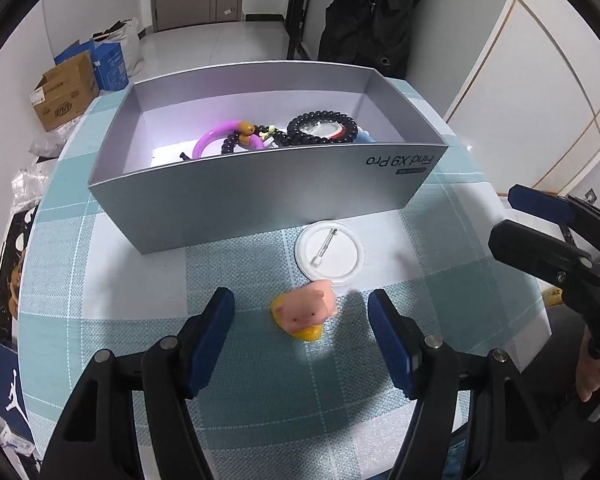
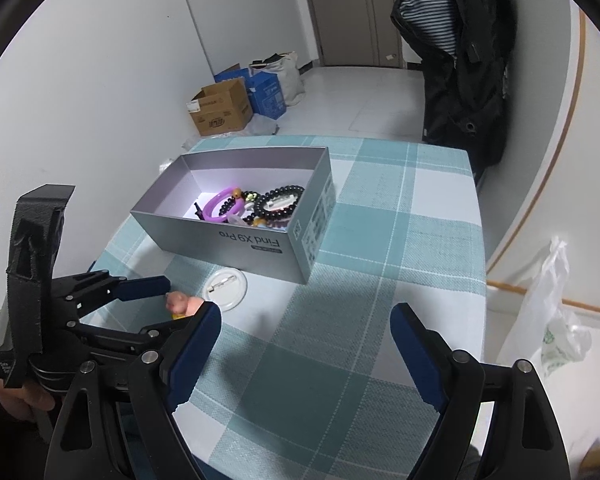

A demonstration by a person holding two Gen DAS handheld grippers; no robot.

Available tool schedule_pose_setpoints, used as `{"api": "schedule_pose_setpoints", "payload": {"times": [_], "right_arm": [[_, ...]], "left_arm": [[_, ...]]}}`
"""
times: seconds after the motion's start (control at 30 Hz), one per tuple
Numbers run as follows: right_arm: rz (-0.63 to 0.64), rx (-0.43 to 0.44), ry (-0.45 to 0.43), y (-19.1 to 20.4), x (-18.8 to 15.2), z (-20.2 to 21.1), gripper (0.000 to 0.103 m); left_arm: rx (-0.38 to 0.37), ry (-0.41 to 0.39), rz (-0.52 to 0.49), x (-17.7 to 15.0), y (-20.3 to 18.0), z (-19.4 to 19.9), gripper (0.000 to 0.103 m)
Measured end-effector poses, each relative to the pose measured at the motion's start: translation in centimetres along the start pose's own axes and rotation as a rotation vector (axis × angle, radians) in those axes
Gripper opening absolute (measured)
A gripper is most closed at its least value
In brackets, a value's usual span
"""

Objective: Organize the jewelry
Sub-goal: 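Grasp the pink pig figure with the left gripper and lift it, then grasp the second white round badge with the right gripper while the left gripper holds the pig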

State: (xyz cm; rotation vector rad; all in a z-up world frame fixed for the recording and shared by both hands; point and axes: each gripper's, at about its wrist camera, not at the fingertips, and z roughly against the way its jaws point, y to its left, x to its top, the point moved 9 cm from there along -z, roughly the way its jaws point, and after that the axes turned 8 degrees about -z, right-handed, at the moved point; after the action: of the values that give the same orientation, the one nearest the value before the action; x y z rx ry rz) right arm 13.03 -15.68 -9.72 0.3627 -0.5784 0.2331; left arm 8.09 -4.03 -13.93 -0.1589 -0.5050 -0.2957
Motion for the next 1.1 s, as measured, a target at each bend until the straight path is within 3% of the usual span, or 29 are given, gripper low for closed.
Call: {"api": "schedule_pose_setpoints", "payload": {"times": [0.03, 0.07, 0.1, 0.13, 0.47, 0.97, 1.1], "right_arm": [[-0.003, -0.002, 0.001, -0.1, 0.0, 0.0, 0.087], [-0.007, -0.003, 0.003, -0.2, -0.1, -0.1, 0.087], [-0.011, -0.002, 0.005, -0.2, -0.1, -0.1, 0.087], [-0.014, -0.002, 0.007, -0.2, -0.2, -0.2, 0.087], [-0.041, -0.025, 0.027, -0.5, -1.1, -0.9, 0.087], [-0.02, 0.013, 0.061, 3.3, -1.4, -3.4, 0.085], [0.032, 0.016, 0.079, 5.1, -1.7, -4.6, 0.076]], "left_arm": [[0.012, 0.001, -0.007, -0.1, -0.1, 0.0, 0.053], [0.026, 0.003, -0.017, -0.1, -0.1, 0.1, 0.037], [0.032, 0.006, -0.025, -0.1, -0.1, 0.1, 0.029], [0.035, 0.008, -0.028, -0.1, -0.1, 0.2, 0.027], [-0.03, 0.01, 0.035, 0.1, 0.7, 0.4, 0.027], [-0.093, -0.173, 0.146, 2.5, 3.0, 6.4, 0.027], [-0.094, -0.212, 0.168, 3.2, 4.2, 7.3, 0.027]]}}
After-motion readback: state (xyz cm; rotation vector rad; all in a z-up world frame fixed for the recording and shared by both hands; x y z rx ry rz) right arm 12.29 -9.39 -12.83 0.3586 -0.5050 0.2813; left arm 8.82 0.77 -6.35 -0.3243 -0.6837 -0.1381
